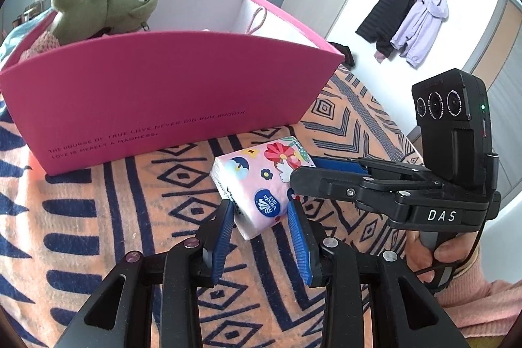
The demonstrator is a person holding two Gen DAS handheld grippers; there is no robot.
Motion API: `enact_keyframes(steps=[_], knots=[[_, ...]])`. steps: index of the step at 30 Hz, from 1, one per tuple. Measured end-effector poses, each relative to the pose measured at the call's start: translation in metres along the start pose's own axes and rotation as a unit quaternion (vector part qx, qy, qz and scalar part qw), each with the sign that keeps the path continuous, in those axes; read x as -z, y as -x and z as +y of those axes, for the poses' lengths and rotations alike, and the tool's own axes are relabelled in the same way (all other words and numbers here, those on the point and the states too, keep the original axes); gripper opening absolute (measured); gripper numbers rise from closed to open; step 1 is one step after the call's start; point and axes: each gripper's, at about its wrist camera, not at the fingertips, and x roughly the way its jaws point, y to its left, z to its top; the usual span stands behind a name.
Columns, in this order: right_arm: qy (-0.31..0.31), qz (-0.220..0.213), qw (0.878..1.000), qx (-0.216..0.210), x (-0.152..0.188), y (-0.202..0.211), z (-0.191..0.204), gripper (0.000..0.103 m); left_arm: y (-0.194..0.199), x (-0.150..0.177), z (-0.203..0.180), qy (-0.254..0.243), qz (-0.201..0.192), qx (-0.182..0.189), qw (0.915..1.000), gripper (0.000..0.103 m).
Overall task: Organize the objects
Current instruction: 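Lift the floral tissue pack with the right tool toward the box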
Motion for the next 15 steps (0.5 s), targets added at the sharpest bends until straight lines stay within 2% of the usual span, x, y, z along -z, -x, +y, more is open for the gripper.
enact_keyframes(steps=[15], knots=[[0.008, -0.016, 1.000, 0.002, -0.003, 0.009, 0.008, 0.042, 0.013, -0.005, -0.004, -0.014, -0.014, -0.001, 0.9998, 0.034]])
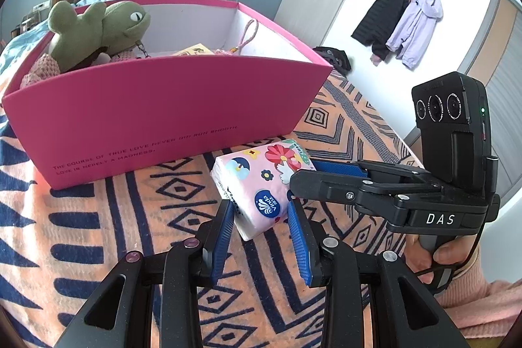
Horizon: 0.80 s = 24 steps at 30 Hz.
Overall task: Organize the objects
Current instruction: 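Lift the floral tissue pack with the right tool toward the box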
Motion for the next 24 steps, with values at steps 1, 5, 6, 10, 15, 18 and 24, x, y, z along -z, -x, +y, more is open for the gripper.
enact_keyframes(steps=[1, 5, 6, 10, 15, 18, 24], knots=[[0.000, -0.001, 1.000, 0.000, 0.000, 0.000, 0.000, 0.042, 0.000, 0.000, -0.001, 0.000, 0.000, 0.000, 1.0000, 0.034], [0.001, -0.004, 1.000, 0.001, -0.001, 0.001, 0.001, 0.042, 0.002, -0.001, -0.002, -0.002, -0.002, 0.000, 1.0000, 0.034], [0.002, -0.005, 1.000, 0.001, -0.001, 0.002, 0.001, 0.042, 0.003, -0.001, -0.003, -0.004, -0.003, 0.000, 1.0000, 0.034], [0.004, -0.010, 1.000, 0.001, -0.002, 0.005, 0.003, 0.042, 0.007, -0.003, -0.006, -0.009, -0.008, -0.002, 0.9999, 0.034], [0.007, -0.019, 1.000, 0.001, -0.006, 0.010, 0.004, 0.042, 0.010, -0.007, -0.010, -0.016, -0.013, -0.001, 0.9998, 0.034], [0.009, -0.024, 1.000, 0.002, -0.007, 0.014, 0.005, 0.042, 0.012, -0.009, -0.012, -0.020, -0.015, -0.001, 0.9997, 0.034], [0.012, -0.032, 0.999, 0.005, -0.010, 0.020, 0.006, 0.042, 0.014, -0.013, -0.018, -0.030, -0.020, -0.002, 0.9994, 0.034]])
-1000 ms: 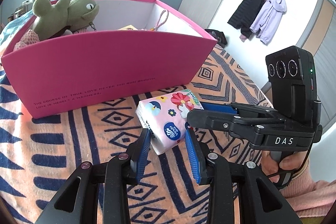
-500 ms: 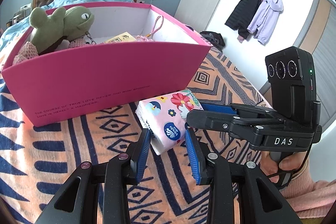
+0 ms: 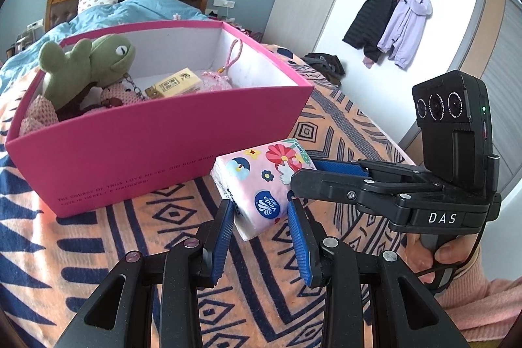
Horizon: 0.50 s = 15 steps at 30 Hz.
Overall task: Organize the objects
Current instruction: 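Lift the floral tissue pack with the right tool toward the box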
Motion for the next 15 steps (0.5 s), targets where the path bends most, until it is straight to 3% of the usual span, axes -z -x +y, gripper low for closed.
enact_keyframes(steps=[15], knots=[[0.007, -0.017, 1.000, 0.004, -0.009, 0.012, 0.002, 0.042, 0.005, -0.013, -0.010, -0.019, -0.014, -0.003, 0.9997, 0.034]])
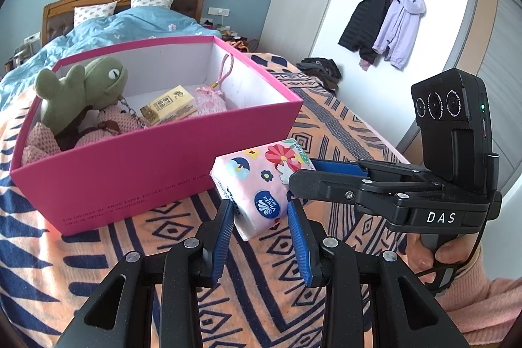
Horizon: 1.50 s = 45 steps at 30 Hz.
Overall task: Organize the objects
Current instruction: 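Lift the floral tissue pack with the right tool toward the box, then carry the floral pack over the box rim and lower it inside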
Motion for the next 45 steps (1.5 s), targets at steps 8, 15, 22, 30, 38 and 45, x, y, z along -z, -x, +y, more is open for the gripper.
enact_keyframes(steps=[8, 15, 22, 30, 38, 45], knots=[[0.007, -0.009, 1.000, 0.002, -0.006, 0.004, 0.002, 0.042, 0.002, -0.006, -0.001, -0.005, -0.008, -0.001, 1.0000, 0.034], [0.014, -0.020, 1.000, 0.002, -0.015, 0.009, 0.004, 0.042, 0.006, -0.013, -0.002, -0.009, -0.016, 0.000, 0.9998, 0.034], [0.021, -0.030, 0.999, 0.005, -0.023, 0.012, 0.005, 0.042, 0.008, -0.023, -0.005, -0.017, -0.026, -0.004, 0.9995, 0.034], [0.032, -0.043, 0.999, 0.009, -0.035, 0.016, 0.008, 0.042, 0.011, -0.031, -0.005, -0.022, -0.037, -0.006, 0.9991, 0.034], [0.037, -0.053, 0.998, 0.011, -0.041, 0.019, 0.009, 0.043, 0.013, -0.040, -0.006, -0.027, -0.046, -0.010, 0.9985, 0.034], [0.037, -0.058, 0.998, 0.009, -0.049, 0.019, 0.007, 0.043, 0.012, -0.048, -0.005, -0.029, -0.050, -0.013, 0.9983, 0.034]])
